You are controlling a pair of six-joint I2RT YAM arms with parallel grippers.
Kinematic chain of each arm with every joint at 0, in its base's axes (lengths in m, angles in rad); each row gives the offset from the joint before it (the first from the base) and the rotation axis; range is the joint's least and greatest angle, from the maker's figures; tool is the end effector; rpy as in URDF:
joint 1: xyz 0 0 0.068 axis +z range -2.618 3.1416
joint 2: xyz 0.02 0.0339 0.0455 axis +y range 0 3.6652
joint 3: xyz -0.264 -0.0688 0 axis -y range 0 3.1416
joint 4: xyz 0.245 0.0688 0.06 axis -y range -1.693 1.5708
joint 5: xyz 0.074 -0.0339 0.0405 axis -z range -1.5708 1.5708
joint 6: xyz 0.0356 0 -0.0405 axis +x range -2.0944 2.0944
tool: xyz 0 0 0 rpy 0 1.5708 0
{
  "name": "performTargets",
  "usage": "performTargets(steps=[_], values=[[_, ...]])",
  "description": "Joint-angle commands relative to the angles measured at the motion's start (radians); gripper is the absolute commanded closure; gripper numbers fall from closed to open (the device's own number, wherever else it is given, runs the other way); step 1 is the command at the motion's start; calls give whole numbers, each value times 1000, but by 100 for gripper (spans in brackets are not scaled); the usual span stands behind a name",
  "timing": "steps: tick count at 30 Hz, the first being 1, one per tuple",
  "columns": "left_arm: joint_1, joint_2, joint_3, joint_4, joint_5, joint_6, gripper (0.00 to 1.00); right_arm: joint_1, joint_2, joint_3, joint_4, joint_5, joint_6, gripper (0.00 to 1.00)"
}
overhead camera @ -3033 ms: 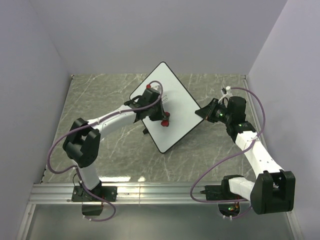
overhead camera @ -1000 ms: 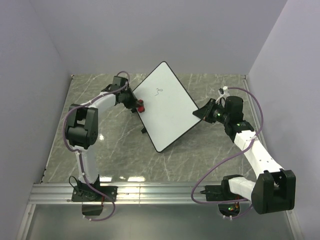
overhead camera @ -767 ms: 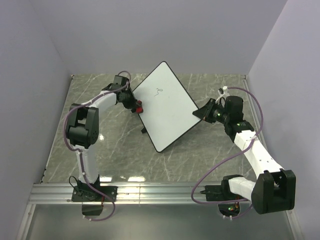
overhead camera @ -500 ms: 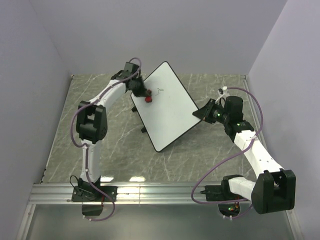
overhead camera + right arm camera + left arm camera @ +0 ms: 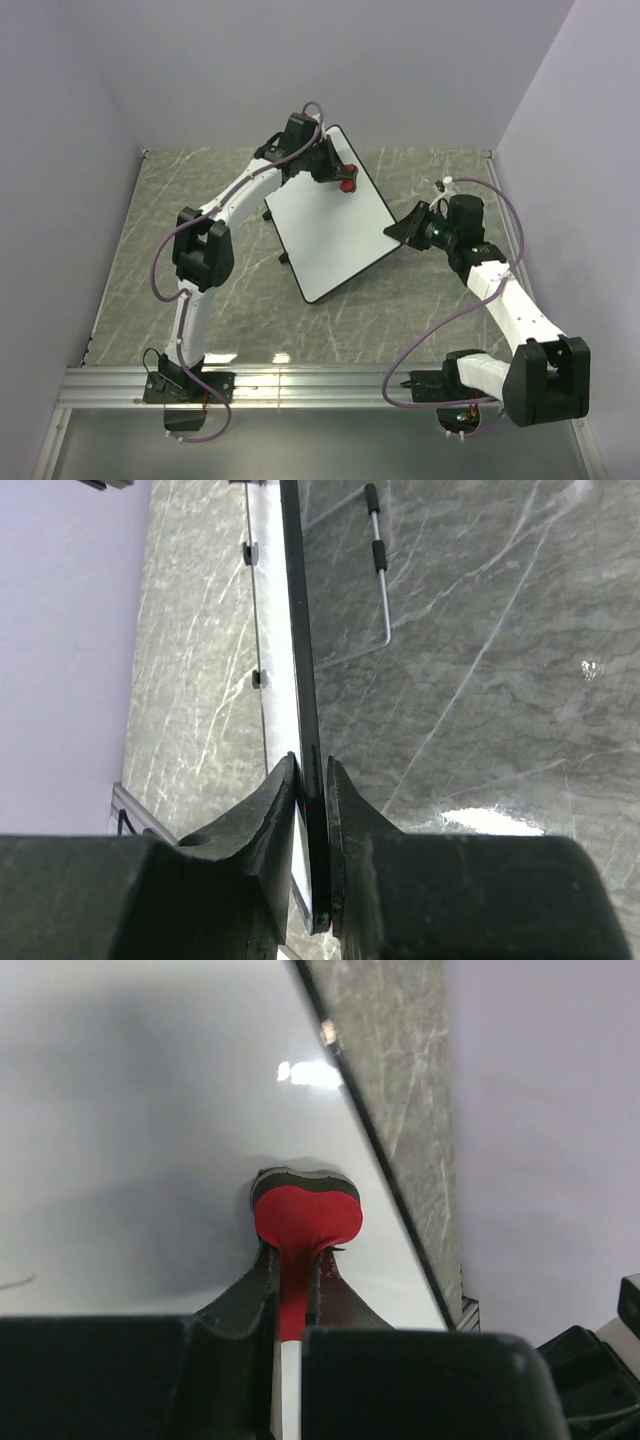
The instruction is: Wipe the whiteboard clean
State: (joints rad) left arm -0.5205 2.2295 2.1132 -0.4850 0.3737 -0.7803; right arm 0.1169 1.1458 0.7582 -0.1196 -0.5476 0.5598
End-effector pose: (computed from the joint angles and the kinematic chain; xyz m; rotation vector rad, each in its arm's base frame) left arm 0.4449 -0.2700 0.2928 -0.0724 2.3596 -1.1025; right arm 0.2480 0.0478 0.2663 0.1237 2.1409 0.9737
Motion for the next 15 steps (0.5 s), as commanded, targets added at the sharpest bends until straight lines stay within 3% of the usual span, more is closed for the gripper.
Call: performTargets(steps=[1, 9, 12, 15], values=[[16, -10, -140, -64, -27, 15, 100, 13, 25, -22, -117, 83, -77, 100], [112, -103, -523, 2, -124, 79, 100, 13, 23, -20, -124, 78, -86, 100], [189, -85, -552, 26, -89, 65, 100, 15, 23, -25, -123, 74, -83, 100], [206, -56, -468, -6, -108, 99, 100, 13, 26, -22, -120, 69, -80, 100]])
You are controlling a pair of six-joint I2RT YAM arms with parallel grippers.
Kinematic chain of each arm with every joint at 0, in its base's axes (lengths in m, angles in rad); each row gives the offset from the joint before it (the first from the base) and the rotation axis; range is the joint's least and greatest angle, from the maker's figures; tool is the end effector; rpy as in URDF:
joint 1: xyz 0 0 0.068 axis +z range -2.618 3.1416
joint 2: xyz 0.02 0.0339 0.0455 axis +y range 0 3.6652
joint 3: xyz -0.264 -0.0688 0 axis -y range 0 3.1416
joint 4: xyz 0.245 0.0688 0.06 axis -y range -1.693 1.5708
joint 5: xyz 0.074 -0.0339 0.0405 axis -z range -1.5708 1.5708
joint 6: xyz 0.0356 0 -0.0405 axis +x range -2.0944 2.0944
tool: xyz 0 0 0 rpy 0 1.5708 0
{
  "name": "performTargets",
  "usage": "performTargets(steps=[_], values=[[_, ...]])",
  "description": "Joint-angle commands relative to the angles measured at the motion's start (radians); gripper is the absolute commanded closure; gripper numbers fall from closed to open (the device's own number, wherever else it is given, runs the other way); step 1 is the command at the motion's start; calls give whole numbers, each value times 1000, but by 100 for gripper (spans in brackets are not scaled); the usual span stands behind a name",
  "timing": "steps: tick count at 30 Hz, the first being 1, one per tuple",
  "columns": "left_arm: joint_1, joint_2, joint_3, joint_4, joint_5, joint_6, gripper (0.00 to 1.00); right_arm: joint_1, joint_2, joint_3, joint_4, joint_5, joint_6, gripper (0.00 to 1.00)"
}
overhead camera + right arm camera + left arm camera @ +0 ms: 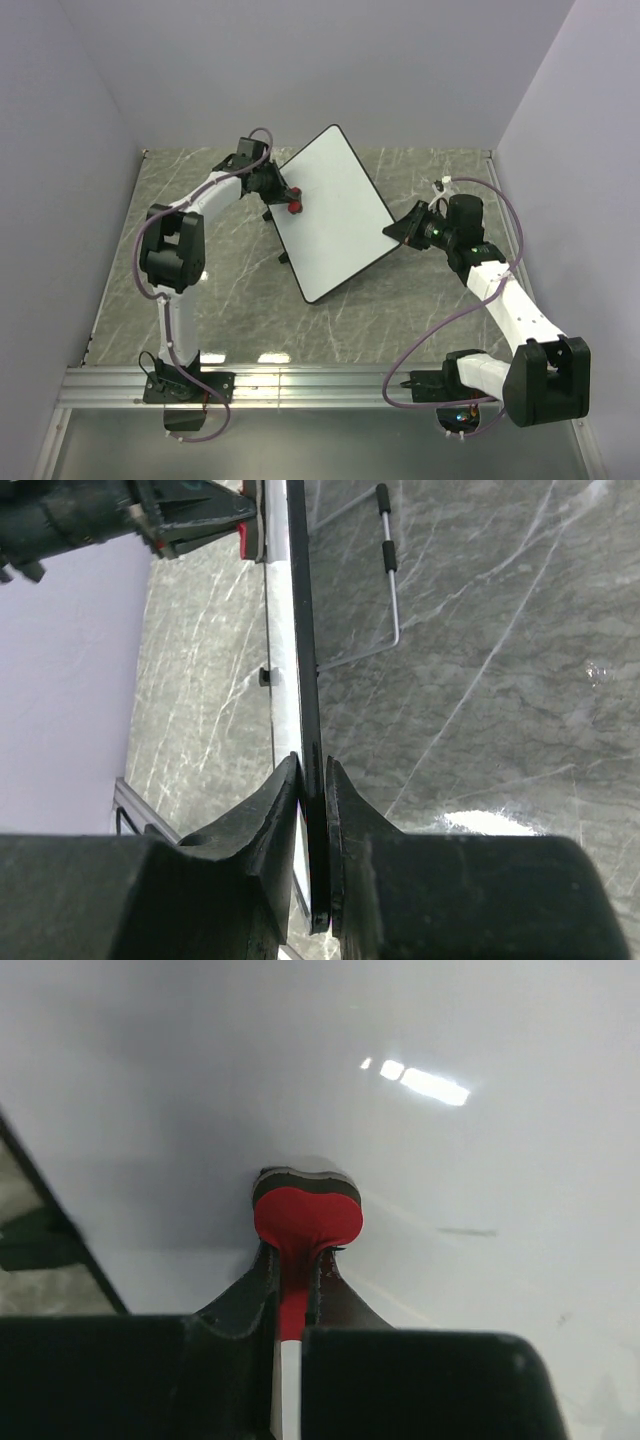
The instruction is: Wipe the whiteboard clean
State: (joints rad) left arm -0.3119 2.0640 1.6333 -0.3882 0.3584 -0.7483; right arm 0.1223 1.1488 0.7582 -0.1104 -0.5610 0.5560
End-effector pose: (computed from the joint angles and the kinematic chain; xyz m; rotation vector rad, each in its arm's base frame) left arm 0.4397 -0.1549 0.2199 -0.3697 2.5001 -0.8971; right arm 0.2484 0.0496 0.2665 0.1021 2.1364 0.9884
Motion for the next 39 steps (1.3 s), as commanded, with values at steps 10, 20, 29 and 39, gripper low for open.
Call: performTargets(steps=[10, 20, 29, 39], values=[[-130, 128, 227, -159, 39, 168, 100, 10, 11, -30, -124, 88, -73, 100], [-279, 151, 367, -221, 189, 224, 100, 11, 12, -37, -104, 82, -50, 100], [-190, 88, 215, -233, 105, 193, 100, 13, -12, -60, -100, 88, -42, 100], [-92, -175, 71, -159, -59, 181, 100, 11, -31, -48, -101, 98, -38, 100]])
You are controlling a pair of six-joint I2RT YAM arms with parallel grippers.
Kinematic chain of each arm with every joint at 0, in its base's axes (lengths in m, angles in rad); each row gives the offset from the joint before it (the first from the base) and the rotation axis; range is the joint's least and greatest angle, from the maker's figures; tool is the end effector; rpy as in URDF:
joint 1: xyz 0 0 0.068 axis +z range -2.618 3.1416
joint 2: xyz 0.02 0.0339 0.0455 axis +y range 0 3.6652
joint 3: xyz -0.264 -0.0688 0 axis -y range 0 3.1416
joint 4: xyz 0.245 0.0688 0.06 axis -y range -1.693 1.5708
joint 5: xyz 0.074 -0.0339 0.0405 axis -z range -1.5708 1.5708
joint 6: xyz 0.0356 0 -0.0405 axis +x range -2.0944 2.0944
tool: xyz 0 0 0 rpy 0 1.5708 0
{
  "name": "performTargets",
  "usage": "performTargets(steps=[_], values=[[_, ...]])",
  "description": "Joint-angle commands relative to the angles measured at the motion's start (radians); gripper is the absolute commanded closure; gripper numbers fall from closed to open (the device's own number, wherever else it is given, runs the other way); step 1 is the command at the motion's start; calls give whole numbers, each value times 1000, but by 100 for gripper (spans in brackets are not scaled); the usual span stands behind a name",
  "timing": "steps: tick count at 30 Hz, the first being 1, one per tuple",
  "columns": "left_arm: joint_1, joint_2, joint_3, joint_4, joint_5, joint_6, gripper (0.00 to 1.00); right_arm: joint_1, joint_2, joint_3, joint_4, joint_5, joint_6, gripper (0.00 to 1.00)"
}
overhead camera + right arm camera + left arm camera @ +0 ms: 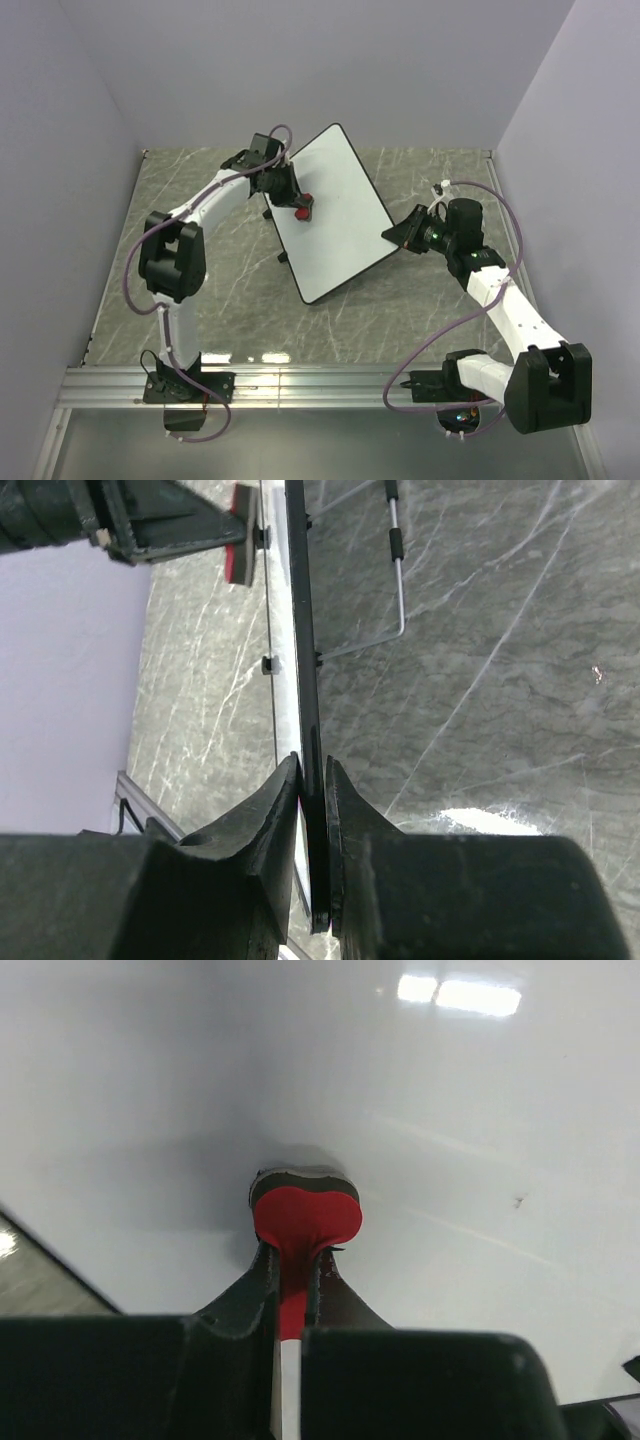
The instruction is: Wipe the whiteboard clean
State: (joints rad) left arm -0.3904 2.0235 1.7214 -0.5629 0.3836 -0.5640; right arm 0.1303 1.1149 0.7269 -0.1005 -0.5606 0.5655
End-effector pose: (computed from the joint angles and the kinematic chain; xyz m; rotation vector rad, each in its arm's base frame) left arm 0.4172 -0.1861 0.2538 -0.0393 2.5550 -0.8708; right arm 0.2407 0.0506 0.2645 0.0985 2.1277 0.9980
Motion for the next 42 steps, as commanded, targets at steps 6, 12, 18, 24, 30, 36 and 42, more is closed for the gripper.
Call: performTargets(steps=[6, 12, 18, 24, 30, 36, 42], values=[[56, -363, -164, 14, -244, -39, 100, 3, 25, 75, -175, 114, -85, 81], [163, -474, -421, -45, -391, -50, 100, 5, 8, 155, -228, 166, -99, 22], [193, -479, -637, -32, -520, -83, 89, 5, -32, 235, -272, 225, -105, 13], [200, -460, -694, 1, -525, -73, 50, 3, -88, 240, -275, 238, -79, 12], [200, -522, -675, -17, -520, -70, 8, 5, -154, 207, -300, 252, -79, 12], [200, -629, -631, -55, -496, -41, 0, 5, -211, 200, -315, 284, -56, 12], [200, -824, -527, -72, -425, 7, 1, 3, -266, 197, -304, 291, 7, 12]])
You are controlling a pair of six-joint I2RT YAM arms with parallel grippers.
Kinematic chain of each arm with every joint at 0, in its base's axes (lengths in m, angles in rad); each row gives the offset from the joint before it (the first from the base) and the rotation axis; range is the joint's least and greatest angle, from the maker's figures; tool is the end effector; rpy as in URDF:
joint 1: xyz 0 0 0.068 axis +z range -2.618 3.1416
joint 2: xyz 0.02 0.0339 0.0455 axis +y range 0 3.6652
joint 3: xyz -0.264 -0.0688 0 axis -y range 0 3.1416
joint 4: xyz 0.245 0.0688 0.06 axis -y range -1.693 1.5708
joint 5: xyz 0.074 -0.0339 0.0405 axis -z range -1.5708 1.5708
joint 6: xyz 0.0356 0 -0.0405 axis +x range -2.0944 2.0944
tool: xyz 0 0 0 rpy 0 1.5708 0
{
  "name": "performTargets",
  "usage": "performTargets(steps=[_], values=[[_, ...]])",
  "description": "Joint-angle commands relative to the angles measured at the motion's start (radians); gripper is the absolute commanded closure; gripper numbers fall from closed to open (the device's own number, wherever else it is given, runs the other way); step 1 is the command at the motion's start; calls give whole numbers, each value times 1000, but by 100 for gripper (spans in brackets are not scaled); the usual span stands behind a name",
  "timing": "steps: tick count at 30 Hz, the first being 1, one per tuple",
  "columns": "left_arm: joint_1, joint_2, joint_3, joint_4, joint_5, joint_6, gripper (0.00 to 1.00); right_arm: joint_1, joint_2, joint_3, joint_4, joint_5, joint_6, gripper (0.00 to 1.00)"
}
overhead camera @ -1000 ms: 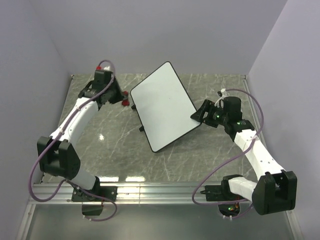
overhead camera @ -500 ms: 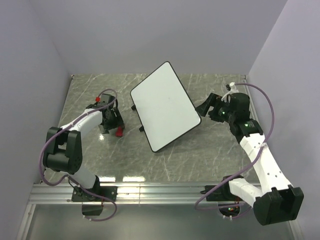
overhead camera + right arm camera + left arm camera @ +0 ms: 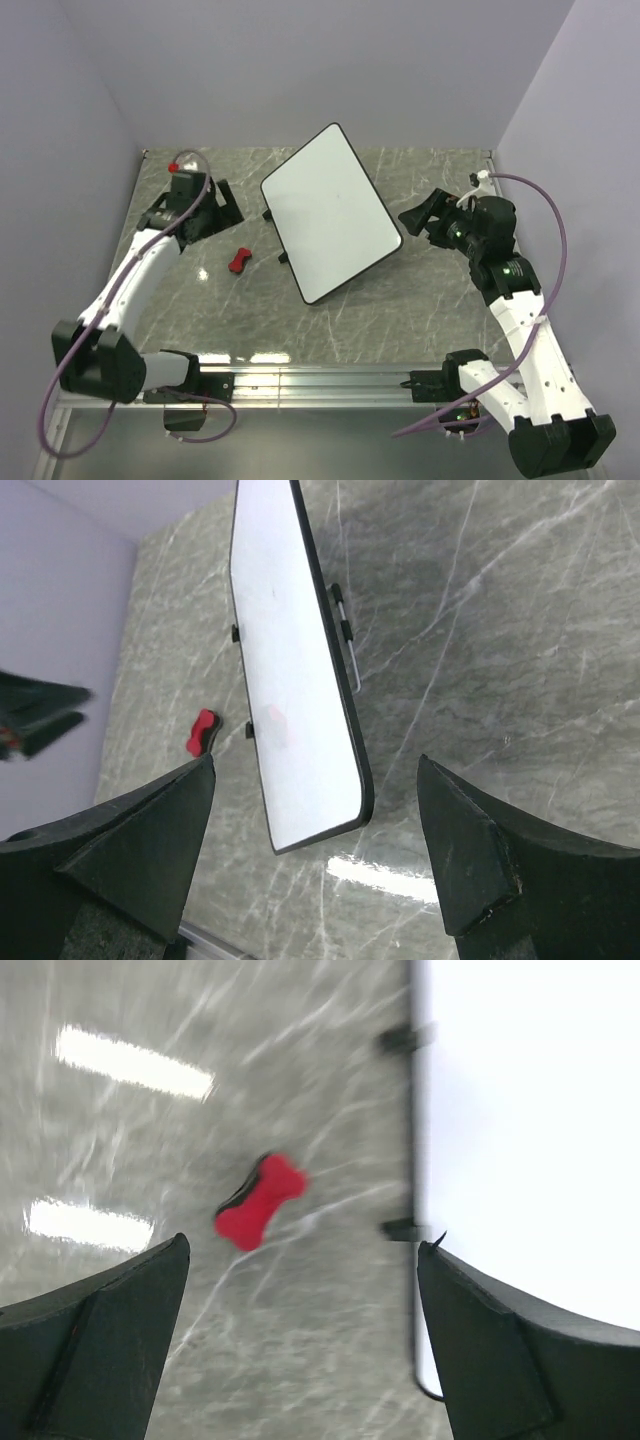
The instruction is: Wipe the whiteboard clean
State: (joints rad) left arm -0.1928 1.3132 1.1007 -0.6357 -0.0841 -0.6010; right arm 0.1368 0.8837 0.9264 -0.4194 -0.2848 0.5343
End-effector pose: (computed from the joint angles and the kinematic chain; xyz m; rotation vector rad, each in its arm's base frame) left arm 0.2727 -0.0502 0.2937 -0.5307 2.3732 -0.2608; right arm 0.1922 0.0365 0.3482 0.2029 1.9903 0.7153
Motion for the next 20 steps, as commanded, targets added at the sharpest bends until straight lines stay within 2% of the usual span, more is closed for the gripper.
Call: performTargets(steps=[1, 5, 7, 14, 19, 20], values=[[3, -138, 108, 5, 40, 55, 1, -3, -43, -14, 19, 16, 44, 12], [3, -235, 172, -10, -32, 49, 1, -3, -77, -55, 34, 33, 65, 12], [3, -235, 198, -33, -80, 27, 1, -3, -106, -83, 33, 53, 78, 12], [3, -291, 119, 33, 75, 57, 0, -3, -175, -156, 74, 50, 90, 12], [3, -325, 110, 65, 38, 73, 1, -3, -170, -161, 82, 27, 96, 13], [1, -324, 116, 61, -18, 67, 0, -3, -161, -161, 83, 24, 101, 13]])
